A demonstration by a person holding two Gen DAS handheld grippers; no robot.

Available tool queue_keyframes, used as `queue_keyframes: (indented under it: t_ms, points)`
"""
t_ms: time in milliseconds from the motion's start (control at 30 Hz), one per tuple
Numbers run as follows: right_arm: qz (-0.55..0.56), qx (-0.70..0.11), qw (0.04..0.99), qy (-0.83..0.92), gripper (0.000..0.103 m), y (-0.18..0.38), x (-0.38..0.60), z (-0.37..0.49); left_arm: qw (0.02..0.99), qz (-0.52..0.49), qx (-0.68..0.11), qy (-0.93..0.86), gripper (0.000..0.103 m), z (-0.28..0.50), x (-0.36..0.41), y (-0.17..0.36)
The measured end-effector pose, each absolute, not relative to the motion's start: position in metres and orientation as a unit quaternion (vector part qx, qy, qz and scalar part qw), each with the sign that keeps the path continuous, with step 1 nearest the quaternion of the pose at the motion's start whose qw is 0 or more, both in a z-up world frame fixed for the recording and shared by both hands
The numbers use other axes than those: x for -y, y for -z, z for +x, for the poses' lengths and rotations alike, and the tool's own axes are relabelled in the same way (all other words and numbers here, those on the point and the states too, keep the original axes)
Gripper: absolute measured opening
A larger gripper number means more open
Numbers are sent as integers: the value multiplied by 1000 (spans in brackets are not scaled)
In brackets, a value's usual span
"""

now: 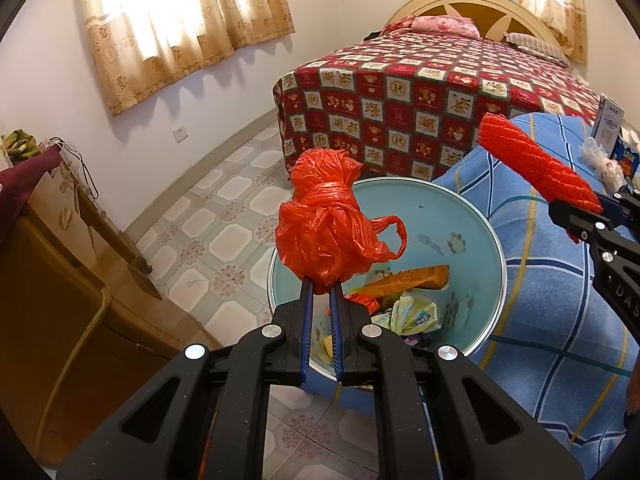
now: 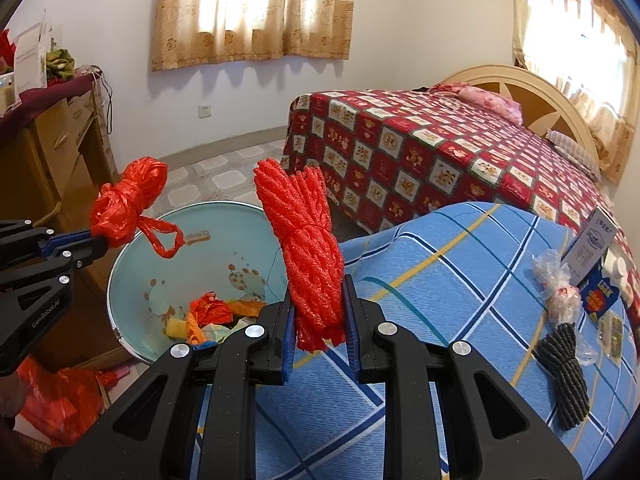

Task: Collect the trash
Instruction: 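Carry the red bag with the left tool while the right tool carries the red rope over the bin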

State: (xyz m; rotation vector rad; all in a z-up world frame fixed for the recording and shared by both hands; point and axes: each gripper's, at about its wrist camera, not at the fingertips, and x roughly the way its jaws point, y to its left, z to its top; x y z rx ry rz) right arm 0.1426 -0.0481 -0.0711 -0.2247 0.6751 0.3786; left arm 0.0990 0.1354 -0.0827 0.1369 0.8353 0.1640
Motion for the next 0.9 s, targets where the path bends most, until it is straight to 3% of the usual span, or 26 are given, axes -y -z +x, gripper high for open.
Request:
queue_keyframes:
  t_ms: [900]
  points:
    - [-127,-329,914,-201,21,73,27,142,906,51,-410,-93,8,102,-152,87]
